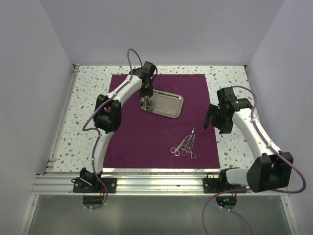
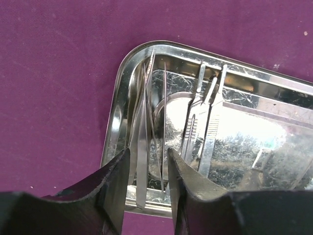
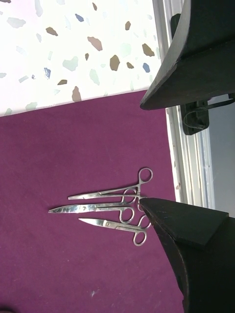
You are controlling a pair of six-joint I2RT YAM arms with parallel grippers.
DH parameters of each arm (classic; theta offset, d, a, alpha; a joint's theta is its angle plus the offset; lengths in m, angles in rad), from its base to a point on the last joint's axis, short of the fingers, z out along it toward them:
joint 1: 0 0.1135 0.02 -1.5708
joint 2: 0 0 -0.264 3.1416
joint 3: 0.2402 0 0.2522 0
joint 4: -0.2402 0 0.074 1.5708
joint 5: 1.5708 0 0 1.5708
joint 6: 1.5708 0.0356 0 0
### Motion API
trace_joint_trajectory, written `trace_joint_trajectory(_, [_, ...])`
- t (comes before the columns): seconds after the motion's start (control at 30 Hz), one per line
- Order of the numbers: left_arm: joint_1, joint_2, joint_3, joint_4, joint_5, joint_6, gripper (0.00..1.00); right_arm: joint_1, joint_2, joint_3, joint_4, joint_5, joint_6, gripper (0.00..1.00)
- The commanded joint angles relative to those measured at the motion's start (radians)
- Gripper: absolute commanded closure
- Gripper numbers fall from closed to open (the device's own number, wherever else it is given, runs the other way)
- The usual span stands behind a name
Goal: Open and lay out the surgical kit
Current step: Pick up the medical item from the container, then place the medical item in the surgical kit.
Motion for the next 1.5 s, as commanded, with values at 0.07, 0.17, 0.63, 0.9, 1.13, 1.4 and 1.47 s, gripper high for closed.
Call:
trace_joint_trajectory(0.07, [0.006, 0.028, -0.005, 0.002, -0.032, -0.008, 0.62, -0.002, -0.026, -0.003, -0.008, 0.023, -0.024, 0.24])
trace_joint_trajectory(0.17, [0.006, 0.036, -0.02, 0.005, -0.041, -0.008, 0.63, -0.003, -0.021, -0.005, -0.01, 0.025, -0.024, 0.25])
trace_joint_trajectory(0.63, [0.005, 0.053, -0.083, 0.031, -0.027, 0.001, 0.92, -0.003, -0.001, -0.028, 0.006, 0.023, -0.018, 0.3])
trace_joint_trajectory(0.9, [0.005, -0.01, -0.024, -0.003, -0.011, 0.005, 1.0, -0.002, 0.011, -0.032, 0.02, 0.011, -0.01, 0.32])
trace_joint_trajectory(1.13, [0.005, -0.076, 0.076, -0.05, 0.038, 0.005, 1.0, -0.002, 0.021, -0.028, 0.029, 0.016, -0.019, 0.33])
trace_joint_trajectory(1.4, [-0.003, -0.136, 0.003, -0.033, 0.068, -0.004, 1.0, -0.002, 0.019, -0.031, 0.029, 0.02, -0.035, 0.35])
trace_joint_trajectory(1.47, [-0.008, -0.136, -0.028, -0.03, 0.063, -0.005, 1.0, -0.002, 0.016, -0.032, 0.029, 0.02, -0.038, 0.35])
